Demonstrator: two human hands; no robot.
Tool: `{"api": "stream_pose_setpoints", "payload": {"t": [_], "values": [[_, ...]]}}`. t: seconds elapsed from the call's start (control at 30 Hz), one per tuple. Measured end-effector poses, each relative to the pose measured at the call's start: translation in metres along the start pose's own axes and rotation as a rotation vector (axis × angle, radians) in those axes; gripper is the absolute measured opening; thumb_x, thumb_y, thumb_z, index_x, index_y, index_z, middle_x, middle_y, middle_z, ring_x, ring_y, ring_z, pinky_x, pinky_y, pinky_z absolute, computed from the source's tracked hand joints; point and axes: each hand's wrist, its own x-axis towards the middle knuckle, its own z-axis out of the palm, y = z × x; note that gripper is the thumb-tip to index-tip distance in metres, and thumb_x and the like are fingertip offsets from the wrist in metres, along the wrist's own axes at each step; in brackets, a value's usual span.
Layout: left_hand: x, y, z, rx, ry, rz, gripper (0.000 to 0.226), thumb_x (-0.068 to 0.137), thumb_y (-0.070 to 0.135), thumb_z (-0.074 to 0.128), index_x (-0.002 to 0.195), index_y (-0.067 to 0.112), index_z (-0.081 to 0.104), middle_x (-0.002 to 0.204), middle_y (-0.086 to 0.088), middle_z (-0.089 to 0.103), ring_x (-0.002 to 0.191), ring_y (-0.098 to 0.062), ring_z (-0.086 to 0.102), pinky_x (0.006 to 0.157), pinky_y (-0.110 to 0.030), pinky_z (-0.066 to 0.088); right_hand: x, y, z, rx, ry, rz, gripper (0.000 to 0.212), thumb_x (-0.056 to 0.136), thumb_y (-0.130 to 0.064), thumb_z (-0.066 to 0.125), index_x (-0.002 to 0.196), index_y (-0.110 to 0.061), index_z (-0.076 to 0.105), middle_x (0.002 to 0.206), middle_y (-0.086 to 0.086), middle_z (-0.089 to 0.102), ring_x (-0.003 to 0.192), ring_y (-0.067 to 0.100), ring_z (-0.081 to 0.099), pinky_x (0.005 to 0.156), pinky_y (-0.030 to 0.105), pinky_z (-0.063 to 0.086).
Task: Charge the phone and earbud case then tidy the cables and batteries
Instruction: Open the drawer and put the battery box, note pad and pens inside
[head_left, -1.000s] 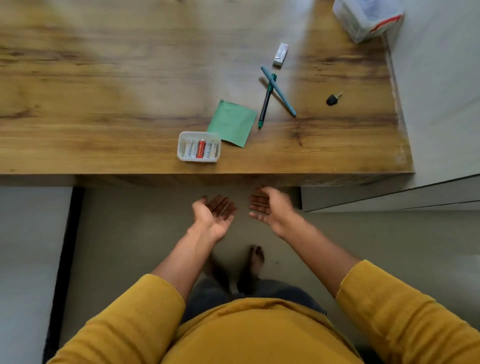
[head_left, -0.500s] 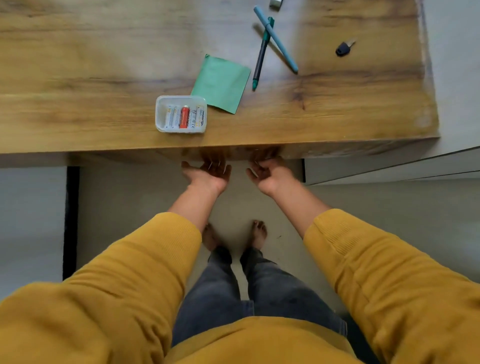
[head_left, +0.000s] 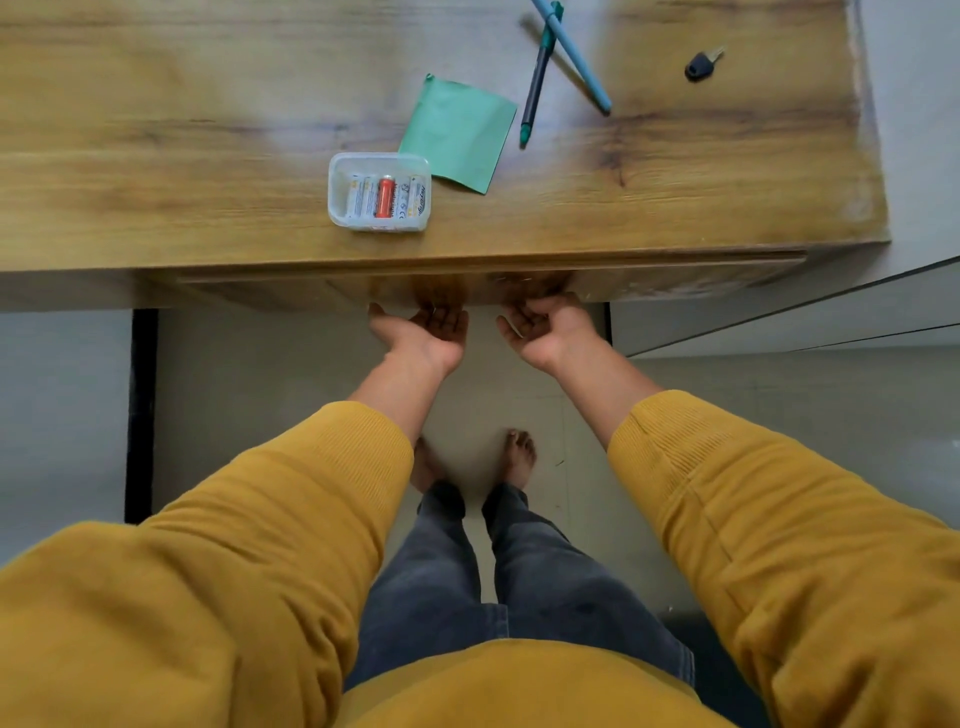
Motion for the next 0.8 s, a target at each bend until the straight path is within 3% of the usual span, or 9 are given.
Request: {"api": "stream_pose_setpoints", "payload": {"t": [0.1,0.2,0.37,0.57,0.7,0.8], "values": [[-0.001,-0.005,-0.012,-0.015,0.021,-0.009,0.079,0.1,0.071,0.03,0.125,0.004,0.063,0.137,-0.018,0.066,0.125,-0.031,0.065,0.118,-0.046,0.043,-0.007,0.009,-0.008,0.001,0.012,0.008,0.031,0.103,0.006,0.034,0.099,-0.012,0.059,0.103,0.008,0.065,0.139,0.028,0.057,0.107,0.047,0.044],[-0.007,-0.01,-0.027,-0.018,0.031,-0.013,0.083,0.099,0.072,0.032,0.134,0.003,0.062,0.135,-0.019,0.067,0.124,-0.032,0.065,0.119,-0.047,0.042,-0.014,0.019,-0.02,0.006,0.035,0.012,0.032,0.102,0.006,0.034,0.099,-0.012,0.06,0.101,0.008,0.068,0.138,0.028,0.058,0.101,0.047,0.046],[-0.021,-0.018,-0.049,-0.016,0.046,-0.022,0.08,0.099,0.073,0.038,0.13,0.006,0.066,0.129,-0.019,0.071,0.12,-0.034,0.068,0.118,-0.047,0.043,-0.024,0.037,-0.039,0.013,0.046,0.013,0.03,0.102,0.004,0.036,0.102,-0.012,0.062,0.107,0.011,0.07,0.135,0.027,0.061,0.098,0.047,0.047],[-0.036,-0.024,-0.072,-0.017,0.059,-0.022,0.078,0.1,0.07,0.037,0.134,0.006,0.067,0.131,-0.017,0.072,0.119,-0.034,0.071,0.118,-0.048,0.042,-0.036,0.049,-0.06,0.007,0.062,0.022,0.029,0.1,0.006,0.037,0.104,-0.01,0.061,0.142,0.018,0.065,0.131,0.031,0.063,0.1,0.05,0.049],[-0.044,-0.027,-0.083,0.058,0.106,-0.016,0.073,0.109,0.058,0.025,0.135,0.001,0.063,0.131,-0.023,0.07,0.123,-0.037,0.066,0.12,-0.049,0.04,-0.044,0.051,-0.07,-0.043,0.071,0.058,0.029,0.102,0.006,0.037,0.116,-0.002,0.062,0.136,0.019,0.068,0.131,0.033,0.063,0.103,0.048,0.05],[-0.054,-0.03,-0.092,0.227,0.156,-0.051,0.066,0.112,0.04,0.019,0.136,-0.007,0.059,0.135,-0.03,0.065,0.13,-0.041,0.06,0.119,-0.05,0.041,-0.056,0.051,-0.073,-0.232,0.032,0.12,0.028,0.107,-0.001,0.036,0.122,-0.001,0.059,0.136,0.019,0.067,0.134,0.036,0.06,0.108,0.047,0.047]]}}
